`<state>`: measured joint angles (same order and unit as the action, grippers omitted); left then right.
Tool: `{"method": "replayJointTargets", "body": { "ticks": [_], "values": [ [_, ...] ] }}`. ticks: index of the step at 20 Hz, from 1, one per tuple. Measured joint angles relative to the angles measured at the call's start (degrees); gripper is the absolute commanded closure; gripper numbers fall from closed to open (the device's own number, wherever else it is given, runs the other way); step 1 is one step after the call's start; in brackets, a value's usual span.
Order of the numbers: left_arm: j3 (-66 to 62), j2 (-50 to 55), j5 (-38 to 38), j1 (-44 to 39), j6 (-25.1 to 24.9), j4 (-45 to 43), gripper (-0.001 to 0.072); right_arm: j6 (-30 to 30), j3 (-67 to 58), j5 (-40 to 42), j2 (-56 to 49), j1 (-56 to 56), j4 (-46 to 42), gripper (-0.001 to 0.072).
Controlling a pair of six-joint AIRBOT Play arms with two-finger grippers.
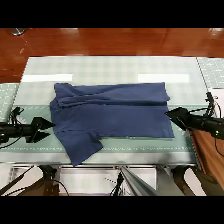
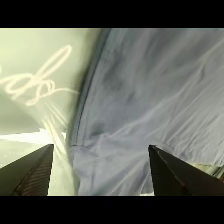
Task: Fold the shirts.
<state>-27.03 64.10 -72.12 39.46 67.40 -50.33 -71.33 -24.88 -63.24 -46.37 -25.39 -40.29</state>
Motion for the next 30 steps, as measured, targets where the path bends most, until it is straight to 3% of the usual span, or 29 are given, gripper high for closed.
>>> {"method": "replayJointTargets", "body": {
  "ticks": [12,13,15,16,22,27,30],
  "values": [
    [2.23,4.92,-1.14,-15.04,-0.59,0.76,0.0008,0.17,1.62,1.38,1.38,-0.72,2.8,0.0089],
    [2.29,5.2,-1.51,-16.15,-0.63,0.42,0.0044,-0.02,1.62,1.81,1.38,-1.49,2.8,0.009],
    [2.36,5.6,-0.83,-17.59,-0.87,-1.53,0.0607,-0.9,1.64,2.86,1.38,-4.42,1.7,0.009],
    [2.4,5.73,0.5,-17.99,-1.01,-3.23,0.0682,-1.7,1.66,3.15,1.38,-6.56,0.17,0.0089],
    [2.38,5.86,0.92,-18.99,-1.77,-0.02,0.0682,-8.9,2.75,-2.56,1.38,-15.23,-18.32,0.009],
    [2.34,5.86,1.64,-19.1,-3.41,4.96,0.0682,-10.67,4.02,-6.47,-0.09,-12.79,-22.38,0.009],
    [2.34,5.86,1.64,-19.1,-4.09,6.23,0.0682,-8.9,4.24,-6.38,-3.5,-11.61,-19.89,0.009]
  ]
}}
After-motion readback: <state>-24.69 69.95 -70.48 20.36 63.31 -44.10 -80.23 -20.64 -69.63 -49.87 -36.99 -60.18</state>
